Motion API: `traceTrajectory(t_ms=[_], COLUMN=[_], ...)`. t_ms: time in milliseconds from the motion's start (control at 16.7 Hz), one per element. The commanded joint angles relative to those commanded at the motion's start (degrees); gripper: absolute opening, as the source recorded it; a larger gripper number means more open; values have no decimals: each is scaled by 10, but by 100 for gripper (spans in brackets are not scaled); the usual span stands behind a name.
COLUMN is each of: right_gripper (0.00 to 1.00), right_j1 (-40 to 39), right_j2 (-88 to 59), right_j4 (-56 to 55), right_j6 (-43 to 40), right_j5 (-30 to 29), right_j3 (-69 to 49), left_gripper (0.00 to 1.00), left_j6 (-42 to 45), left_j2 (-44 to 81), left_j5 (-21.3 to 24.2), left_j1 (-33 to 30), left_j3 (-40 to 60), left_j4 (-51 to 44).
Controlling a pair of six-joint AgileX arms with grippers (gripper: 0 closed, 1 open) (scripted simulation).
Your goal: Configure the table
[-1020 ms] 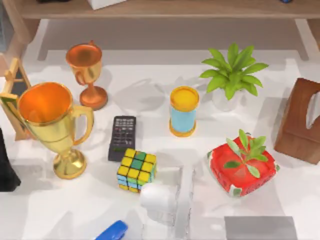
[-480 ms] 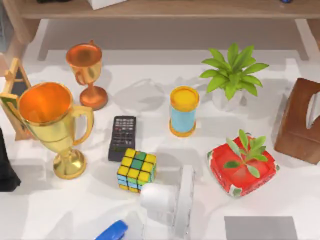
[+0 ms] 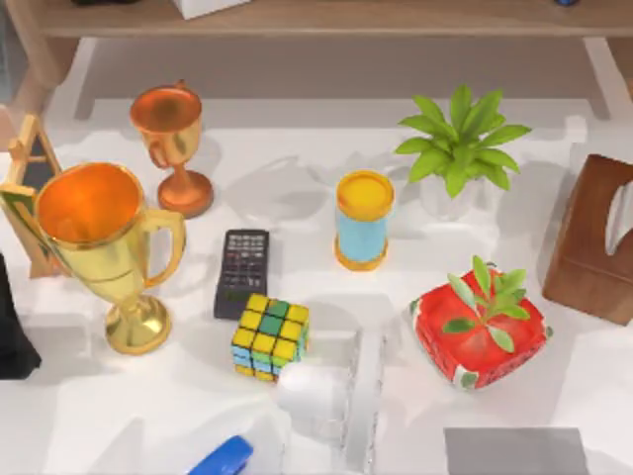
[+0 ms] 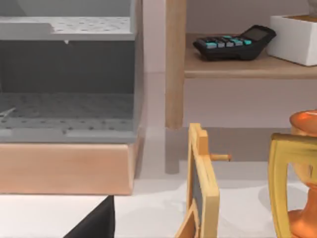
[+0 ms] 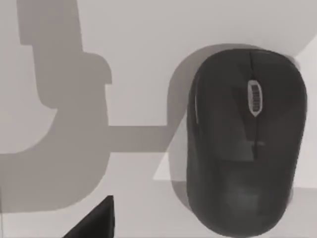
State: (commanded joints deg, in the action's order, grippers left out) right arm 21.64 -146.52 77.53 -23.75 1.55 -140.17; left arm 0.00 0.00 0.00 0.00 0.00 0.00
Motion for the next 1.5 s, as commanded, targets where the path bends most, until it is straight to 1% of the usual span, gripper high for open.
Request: traceTrajectory(t_ms=[180, 420, 720, 1080, 1440, 1500], right_gripper=[100, 100, 100, 100, 100, 92], right_j1=[-2, -2, -2, -2, -3, -3], right_j2=[-31, -31, -26, -26, -33, -33], right_j4=[15, 15, 2, -41, -52, -52], right_j6=[-4, -4, -4, -4, -2, -2], right_j5=[4, 4, 4, 4, 4, 4], right_j3=[-37, -37, -19, 24, 28, 28], left_gripper=[100, 100, 100, 100, 100, 100], left_j6=[0, 0, 0, 0, 0, 0], left_j2=[0, 0, 0, 0, 0, 0], left_j5=[0, 0, 0, 0, 0, 0], left_j1=[0, 0, 0, 0, 0, 0], left_j3=[0, 0, 0, 0, 0, 0], left_j4=[0, 0, 0, 0, 0, 0])
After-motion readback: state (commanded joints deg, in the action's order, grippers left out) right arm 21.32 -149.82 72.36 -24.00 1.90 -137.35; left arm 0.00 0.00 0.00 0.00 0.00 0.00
